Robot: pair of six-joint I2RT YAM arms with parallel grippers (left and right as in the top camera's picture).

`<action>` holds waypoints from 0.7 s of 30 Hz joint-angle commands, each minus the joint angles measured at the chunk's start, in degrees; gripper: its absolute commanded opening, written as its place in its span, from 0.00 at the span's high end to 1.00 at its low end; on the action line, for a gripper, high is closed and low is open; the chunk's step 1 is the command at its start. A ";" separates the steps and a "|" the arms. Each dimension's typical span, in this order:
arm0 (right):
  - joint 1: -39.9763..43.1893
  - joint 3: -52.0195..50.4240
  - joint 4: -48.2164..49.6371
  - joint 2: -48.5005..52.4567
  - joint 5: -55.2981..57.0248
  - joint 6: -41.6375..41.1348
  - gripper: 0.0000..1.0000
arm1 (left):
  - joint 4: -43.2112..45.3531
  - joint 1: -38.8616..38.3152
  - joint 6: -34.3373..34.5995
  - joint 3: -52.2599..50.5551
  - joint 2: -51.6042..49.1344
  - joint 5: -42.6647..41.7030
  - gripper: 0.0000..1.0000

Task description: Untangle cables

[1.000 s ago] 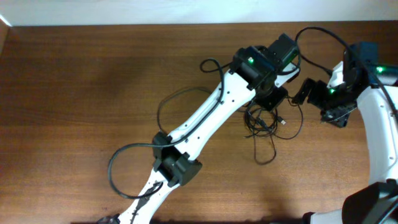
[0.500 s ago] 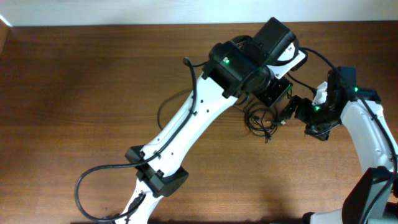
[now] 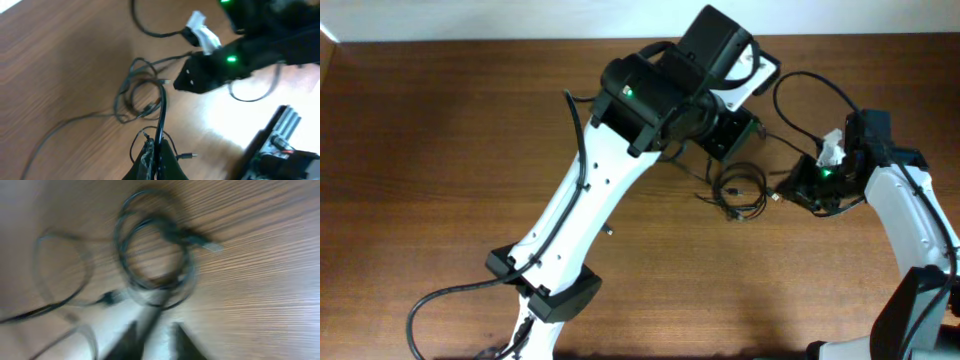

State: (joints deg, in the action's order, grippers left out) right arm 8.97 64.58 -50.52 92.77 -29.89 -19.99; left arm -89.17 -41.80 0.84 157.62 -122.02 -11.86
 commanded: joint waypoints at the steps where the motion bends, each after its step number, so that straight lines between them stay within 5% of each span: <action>1: 0.11 0.74 -0.04 -0.48 -21.90 4.74 0.21 | -0.50 1.22 -0.26 0.81 1.73 4.44 1.00; 13: 0.17 4.74 1.29 -0.48 -39.01 1.05 0.18 | -0.55 1.20 -0.35 -2.25 1.70 4.46 1.00; 21: 0.15 14.12 -8.52 -3.93 -18.64 10.38 0.18 | -2.25 1.22 -0.48 -3.08 1.64 10.62 1.00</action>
State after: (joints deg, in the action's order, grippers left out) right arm 8.97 72.42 -53.98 92.47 -60.05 -15.97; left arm -91.11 -40.73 0.86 154.91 -122.02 -4.75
